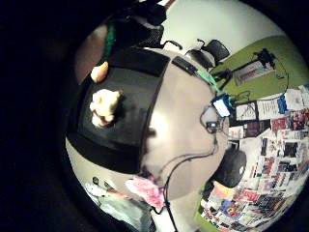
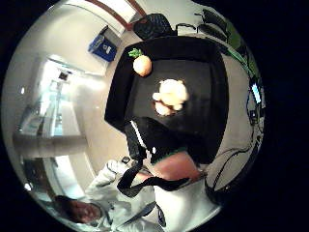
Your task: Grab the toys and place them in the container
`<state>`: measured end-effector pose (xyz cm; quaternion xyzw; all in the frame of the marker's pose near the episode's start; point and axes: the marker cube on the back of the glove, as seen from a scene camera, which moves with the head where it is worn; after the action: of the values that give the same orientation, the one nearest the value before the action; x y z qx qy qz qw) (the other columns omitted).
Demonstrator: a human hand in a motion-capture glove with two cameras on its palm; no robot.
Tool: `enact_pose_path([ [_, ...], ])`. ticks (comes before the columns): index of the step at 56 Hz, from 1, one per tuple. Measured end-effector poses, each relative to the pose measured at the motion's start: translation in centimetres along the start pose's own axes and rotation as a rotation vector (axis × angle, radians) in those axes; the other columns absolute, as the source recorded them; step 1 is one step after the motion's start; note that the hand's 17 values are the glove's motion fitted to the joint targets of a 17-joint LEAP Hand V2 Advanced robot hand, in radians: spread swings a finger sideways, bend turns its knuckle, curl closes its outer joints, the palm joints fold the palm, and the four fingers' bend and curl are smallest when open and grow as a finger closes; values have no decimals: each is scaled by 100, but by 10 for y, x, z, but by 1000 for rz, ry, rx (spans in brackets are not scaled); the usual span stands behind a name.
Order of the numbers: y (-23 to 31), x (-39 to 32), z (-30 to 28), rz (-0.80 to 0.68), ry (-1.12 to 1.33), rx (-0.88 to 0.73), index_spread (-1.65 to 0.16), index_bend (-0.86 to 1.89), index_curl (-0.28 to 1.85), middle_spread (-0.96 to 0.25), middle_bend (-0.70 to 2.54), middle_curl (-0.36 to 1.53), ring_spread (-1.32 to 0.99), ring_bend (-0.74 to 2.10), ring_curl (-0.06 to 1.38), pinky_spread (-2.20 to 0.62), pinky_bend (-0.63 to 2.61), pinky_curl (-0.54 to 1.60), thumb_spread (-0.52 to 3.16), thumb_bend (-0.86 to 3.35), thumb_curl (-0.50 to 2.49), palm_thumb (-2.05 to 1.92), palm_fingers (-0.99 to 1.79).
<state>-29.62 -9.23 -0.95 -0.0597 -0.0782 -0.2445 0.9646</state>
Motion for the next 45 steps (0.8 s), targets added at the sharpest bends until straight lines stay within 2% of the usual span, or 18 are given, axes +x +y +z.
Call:
enact_pose_path([
  [24,132,38,22,-67,50,-101,-26,11,38,-1,14,35,-5,27,23,2,75,37,123,-4,30,-5,-17],
  [45,226,54,133,-105,5,-300,-26,12,30,-1,13,29,-5,23,26,2,74,37,125,-3,26,-4,-17],
])
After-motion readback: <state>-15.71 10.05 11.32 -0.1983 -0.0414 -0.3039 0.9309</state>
